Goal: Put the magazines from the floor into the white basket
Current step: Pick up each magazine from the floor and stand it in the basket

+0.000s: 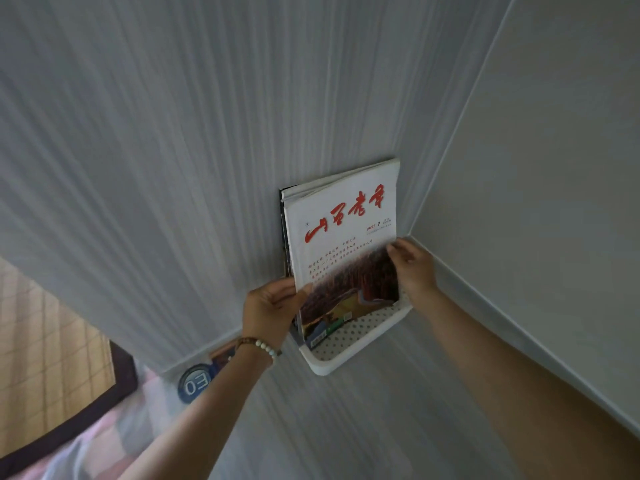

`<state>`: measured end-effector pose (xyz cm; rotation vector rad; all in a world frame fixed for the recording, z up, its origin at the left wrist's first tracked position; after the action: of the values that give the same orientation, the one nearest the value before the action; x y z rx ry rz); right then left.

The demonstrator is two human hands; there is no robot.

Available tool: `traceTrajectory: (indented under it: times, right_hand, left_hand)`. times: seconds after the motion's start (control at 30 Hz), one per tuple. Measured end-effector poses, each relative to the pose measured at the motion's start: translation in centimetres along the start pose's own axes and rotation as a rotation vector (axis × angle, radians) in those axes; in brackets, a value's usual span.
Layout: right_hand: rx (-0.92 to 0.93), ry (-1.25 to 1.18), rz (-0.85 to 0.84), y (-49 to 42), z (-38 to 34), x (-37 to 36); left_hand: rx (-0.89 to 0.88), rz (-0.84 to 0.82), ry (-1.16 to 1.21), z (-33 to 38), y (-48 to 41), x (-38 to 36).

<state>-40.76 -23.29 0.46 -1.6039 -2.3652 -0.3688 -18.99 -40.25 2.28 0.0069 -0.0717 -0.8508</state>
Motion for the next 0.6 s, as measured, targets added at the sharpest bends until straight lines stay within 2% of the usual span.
traceTrajectory:
  times: [0.17,0.4,0.47,0.6]
  right_hand:
    - [0.012,-0.004,-0.043,1.1,-0.5,0.1]
    - [-0.022,-0.112,-0.039,4.6,-0.9,2.3]
    - [-0.039,-0.112,-0.025,6.2,-0.6,3.5]
    - [-0.099,-0.159,0.033,10.5,1.3,6.7]
  left_hand:
    - [0.005,0.027,-0.017,0.8,0.4,0.3]
    - [-0.214,0.115,-0.094,5.7,2.7,1.4]
    - [-0.237,0.07,-0.072,6.3,3.6,0.4]
    - [-0.192,-0.125,-0.043,5.6,5.6,-3.6]
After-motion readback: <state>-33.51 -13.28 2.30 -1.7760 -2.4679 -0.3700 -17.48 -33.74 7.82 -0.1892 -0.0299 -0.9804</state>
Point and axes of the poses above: each hand's wrist, its own y-axis away from the middle knuckle, its own x-axis out of the back of the hand, z = x × y, the point moved 7 cm from there along -y, towards the middle knuckle, and after that the axes turned 6 degrees about -z, right-handed, at the moved point
